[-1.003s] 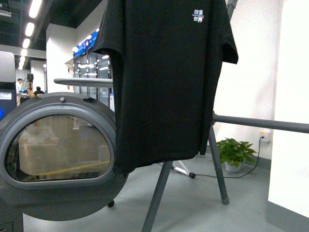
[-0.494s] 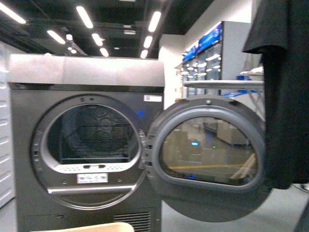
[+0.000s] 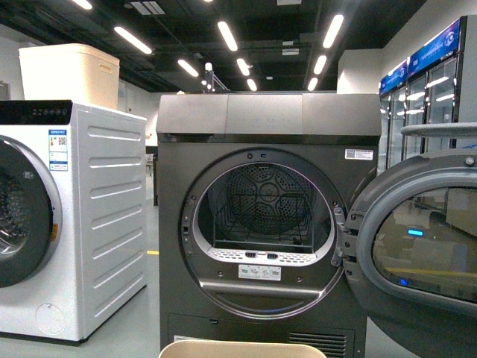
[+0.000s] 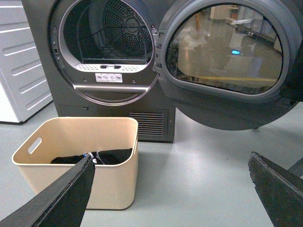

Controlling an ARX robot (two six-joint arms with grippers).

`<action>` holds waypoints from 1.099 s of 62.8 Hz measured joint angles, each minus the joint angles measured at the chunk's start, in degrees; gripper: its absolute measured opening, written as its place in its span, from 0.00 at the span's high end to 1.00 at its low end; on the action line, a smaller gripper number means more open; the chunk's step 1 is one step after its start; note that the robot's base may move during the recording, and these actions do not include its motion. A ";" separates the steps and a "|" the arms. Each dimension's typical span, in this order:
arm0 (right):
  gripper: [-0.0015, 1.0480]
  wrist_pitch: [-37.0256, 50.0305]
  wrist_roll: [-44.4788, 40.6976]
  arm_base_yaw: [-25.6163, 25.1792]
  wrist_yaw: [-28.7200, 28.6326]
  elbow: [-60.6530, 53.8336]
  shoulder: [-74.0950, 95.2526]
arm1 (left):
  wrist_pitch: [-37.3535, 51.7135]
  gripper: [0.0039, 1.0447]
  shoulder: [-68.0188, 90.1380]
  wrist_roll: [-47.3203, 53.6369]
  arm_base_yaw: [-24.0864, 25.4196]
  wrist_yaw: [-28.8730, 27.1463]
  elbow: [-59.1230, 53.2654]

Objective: Move hamper under clothes hanger

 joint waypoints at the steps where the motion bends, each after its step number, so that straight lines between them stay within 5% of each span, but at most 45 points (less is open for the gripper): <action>1: 0.08 0.00 0.00 0.00 0.00 0.00 0.00 | 0.00 0.06 -0.02 0.00 0.00 0.00 0.00; 69: 0.08 0.00 0.00 0.02 -0.02 0.00 0.00 | 0.00 0.06 -0.02 0.00 0.00 0.00 0.00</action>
